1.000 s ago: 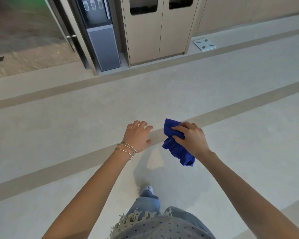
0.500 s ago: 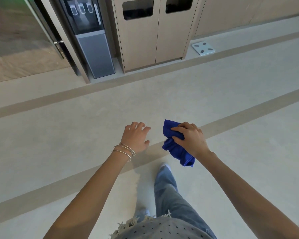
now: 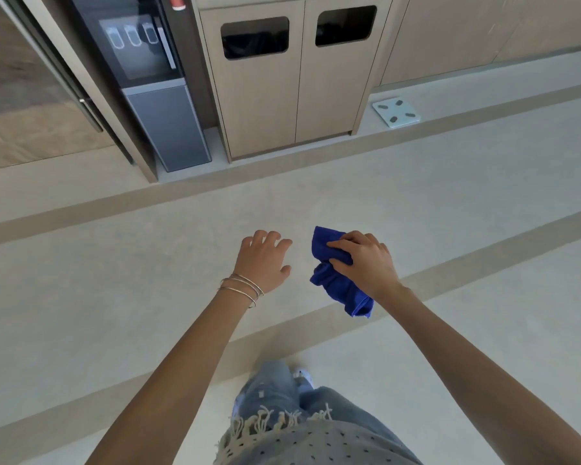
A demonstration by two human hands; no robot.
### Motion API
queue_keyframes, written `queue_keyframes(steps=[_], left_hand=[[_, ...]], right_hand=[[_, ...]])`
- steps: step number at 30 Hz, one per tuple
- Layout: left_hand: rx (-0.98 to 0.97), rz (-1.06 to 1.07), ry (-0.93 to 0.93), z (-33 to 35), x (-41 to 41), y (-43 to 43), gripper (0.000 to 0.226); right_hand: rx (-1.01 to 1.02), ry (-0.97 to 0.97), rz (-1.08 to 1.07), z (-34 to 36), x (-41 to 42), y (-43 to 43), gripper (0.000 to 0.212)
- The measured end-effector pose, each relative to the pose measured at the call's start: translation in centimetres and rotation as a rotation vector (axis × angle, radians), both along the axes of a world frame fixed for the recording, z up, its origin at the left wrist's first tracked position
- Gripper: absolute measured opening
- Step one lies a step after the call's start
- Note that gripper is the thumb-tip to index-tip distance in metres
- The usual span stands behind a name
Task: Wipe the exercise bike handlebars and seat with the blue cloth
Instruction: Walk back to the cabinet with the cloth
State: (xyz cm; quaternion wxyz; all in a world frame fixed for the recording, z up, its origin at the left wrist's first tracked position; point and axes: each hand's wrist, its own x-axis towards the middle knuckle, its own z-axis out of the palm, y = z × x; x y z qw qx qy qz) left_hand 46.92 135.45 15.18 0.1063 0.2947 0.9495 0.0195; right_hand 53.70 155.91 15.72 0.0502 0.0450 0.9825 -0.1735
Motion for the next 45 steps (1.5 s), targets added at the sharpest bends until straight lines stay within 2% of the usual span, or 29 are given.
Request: queue_keyframes(steps=[8,18,26,34,45], left_hand=[[-0.031,-0.012,-0.025,-1.2,-9.3,4.1,0.052],[-0.019,-0.074,-0.019,-0.7,-27.6,10.6,0.053],[-0.018,-0.12,-0.009,0.2,-39.0,14.4,0.053],[-0.012,-0.085,0.001,-0.4,-49.0,18.7,0.051],[-0.036,-0.018,0.046,0.9,-64.3,29.0,0.047]], right_hand=[[-0.017,-0.011,-0.023,-1.2,-8.8,4.6,0.033],[-0.021,0.014,-0.08,-0.6,-25.3,9.9,0.032],[-0.015,0.013,-0.108,0.0,-36.3,13.5,0.032],[-0.011,0.004,-0.065,-0.4,-47.0,18.7,0.033],[-0.002,0.041,0.001,0.7,-64.7,29.6,0.032]])
